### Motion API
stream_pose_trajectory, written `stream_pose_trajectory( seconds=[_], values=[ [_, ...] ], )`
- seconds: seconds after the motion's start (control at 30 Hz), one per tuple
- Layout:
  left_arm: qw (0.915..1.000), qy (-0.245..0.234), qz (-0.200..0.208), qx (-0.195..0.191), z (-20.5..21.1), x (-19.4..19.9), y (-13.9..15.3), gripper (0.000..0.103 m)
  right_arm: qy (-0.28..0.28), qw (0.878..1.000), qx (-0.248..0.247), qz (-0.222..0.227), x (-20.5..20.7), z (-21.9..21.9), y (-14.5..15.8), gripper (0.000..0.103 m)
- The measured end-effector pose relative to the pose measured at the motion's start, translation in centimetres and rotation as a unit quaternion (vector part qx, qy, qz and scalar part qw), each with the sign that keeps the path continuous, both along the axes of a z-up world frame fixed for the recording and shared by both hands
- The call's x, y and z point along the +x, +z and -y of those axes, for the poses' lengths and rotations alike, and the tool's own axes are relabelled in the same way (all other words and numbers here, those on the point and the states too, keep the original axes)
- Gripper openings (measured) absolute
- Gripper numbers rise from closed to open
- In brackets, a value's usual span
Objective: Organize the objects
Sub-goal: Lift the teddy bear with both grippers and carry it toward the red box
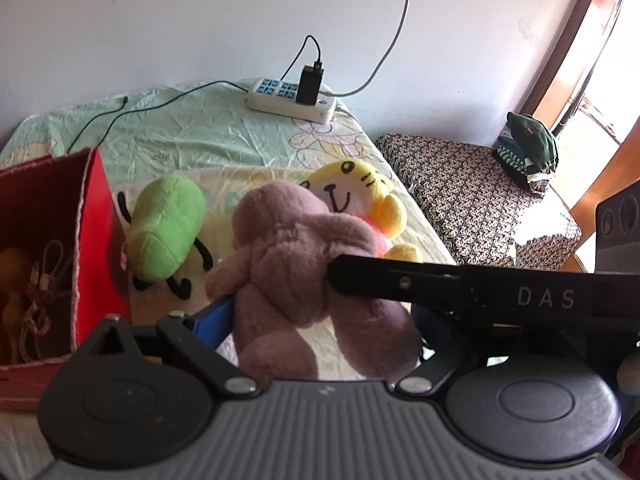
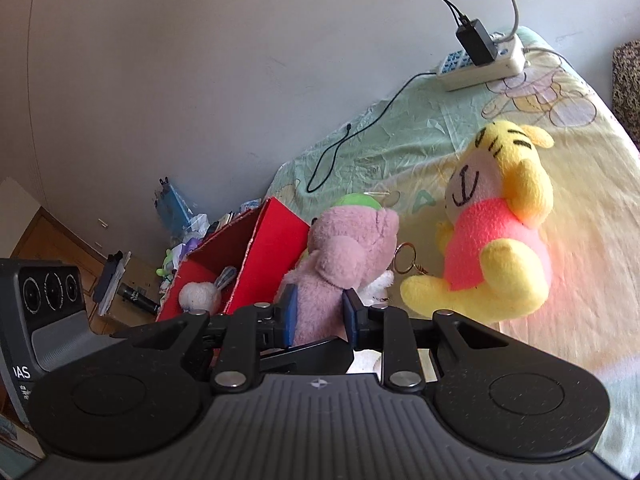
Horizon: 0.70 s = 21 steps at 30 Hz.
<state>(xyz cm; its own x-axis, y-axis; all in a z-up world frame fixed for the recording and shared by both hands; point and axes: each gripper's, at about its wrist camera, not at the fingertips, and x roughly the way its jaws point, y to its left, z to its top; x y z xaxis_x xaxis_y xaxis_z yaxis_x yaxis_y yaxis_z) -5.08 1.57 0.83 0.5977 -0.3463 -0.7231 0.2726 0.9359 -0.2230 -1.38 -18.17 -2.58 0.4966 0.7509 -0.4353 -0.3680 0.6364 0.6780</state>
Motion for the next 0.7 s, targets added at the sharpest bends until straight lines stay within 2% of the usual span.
stream_pose_trajectory(
  seconds=[0.3,0.53,0.7],
  values=[
    [0.9962,0.022,0.083,0.011,-1.3,-0.8,5.7,0.095,0.026,0.997,0.028,0.074,0.8,-1.6,4.9,0.026],
    [0.9931,0.055,0.102,0.013,-4.7,-1.1,7.6,0.095,0.061,0.995,0.039,0.069,2.2,-5.3,6.1,0.026],
    [0.9913,0.073,0.109,0.010,-8.4,-0.9,8.0,0.095,0.076,0.994,0.021,0.075,2.6,-9.3,6.6,0.026]
  ],
)
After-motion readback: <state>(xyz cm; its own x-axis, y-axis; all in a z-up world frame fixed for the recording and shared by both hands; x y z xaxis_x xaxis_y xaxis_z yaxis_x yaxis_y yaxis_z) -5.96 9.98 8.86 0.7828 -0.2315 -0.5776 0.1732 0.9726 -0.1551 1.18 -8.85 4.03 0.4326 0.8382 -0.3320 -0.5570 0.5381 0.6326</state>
